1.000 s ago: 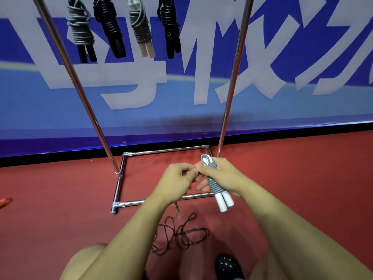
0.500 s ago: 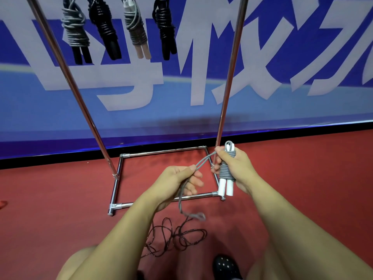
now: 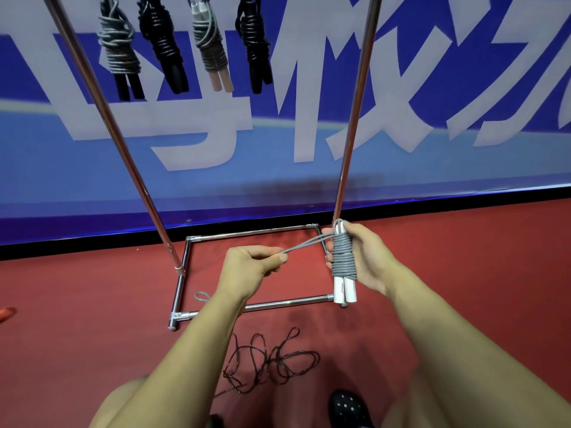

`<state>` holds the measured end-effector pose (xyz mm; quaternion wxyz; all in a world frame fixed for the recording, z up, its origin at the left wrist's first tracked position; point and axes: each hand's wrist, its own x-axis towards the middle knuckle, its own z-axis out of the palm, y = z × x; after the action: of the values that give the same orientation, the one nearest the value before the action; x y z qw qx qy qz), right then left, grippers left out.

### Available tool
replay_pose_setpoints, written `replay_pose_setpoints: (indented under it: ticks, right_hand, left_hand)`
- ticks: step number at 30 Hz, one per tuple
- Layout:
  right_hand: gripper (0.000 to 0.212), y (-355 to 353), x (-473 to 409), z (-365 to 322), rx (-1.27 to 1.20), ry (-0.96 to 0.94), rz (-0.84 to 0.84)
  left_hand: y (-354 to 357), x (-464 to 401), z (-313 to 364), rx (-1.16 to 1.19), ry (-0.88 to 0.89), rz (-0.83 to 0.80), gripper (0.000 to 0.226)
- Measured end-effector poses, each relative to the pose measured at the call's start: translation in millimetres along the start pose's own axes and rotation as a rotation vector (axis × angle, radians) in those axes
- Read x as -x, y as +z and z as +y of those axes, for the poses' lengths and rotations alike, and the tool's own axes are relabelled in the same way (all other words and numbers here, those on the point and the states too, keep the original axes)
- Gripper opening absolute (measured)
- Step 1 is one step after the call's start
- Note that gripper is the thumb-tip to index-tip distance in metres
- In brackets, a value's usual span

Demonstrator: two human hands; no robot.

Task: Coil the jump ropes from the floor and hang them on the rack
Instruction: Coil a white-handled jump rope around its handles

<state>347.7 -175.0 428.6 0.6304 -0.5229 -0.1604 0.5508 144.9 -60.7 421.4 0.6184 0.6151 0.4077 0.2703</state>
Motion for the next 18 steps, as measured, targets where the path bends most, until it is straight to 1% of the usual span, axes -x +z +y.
replay_pose_setpoints:
  ticks: [3,5,8,11,14,18]
  right_hand:
    - [0.033,-0.6,2.0,1.2,-0.013,0.056,-0.025]
    - [0.026,-1.0,0.6,4.2,0.029,0.013,0.000]
    - [0.024,-0.5,-1.3,5.2,0.050,-0.061,0.035]
    - [0.025,-0.9,-1.8,5.3,0.076,-0.077,0.069]
    - [0.030,0.2,-0.9,5.0,0.143,-0.072,0.115]
    - [0.034,8.7,0.7,7.4,0.178,-0.012,0.149]
  left_hand:
    - [-2.8,-1.2,-0.2,-0.017,0.036,0.028,0.010]
    - [-3.3,-1.6,0.0,-0.084,0.094,0.028,0.010]
    - [-1.9,-1.6,-0.1,-0.257,0.201,0.039,0.012]
    - [1.2,1.2,0.4,-0.430,0.327,0.035,0.013]
    - [5.3,4.1,0.3,-0.565,0.496,0.008,0.015]
    - [7.9,4.6,-1.2,-0.635,0.665,-0.008,0.015]
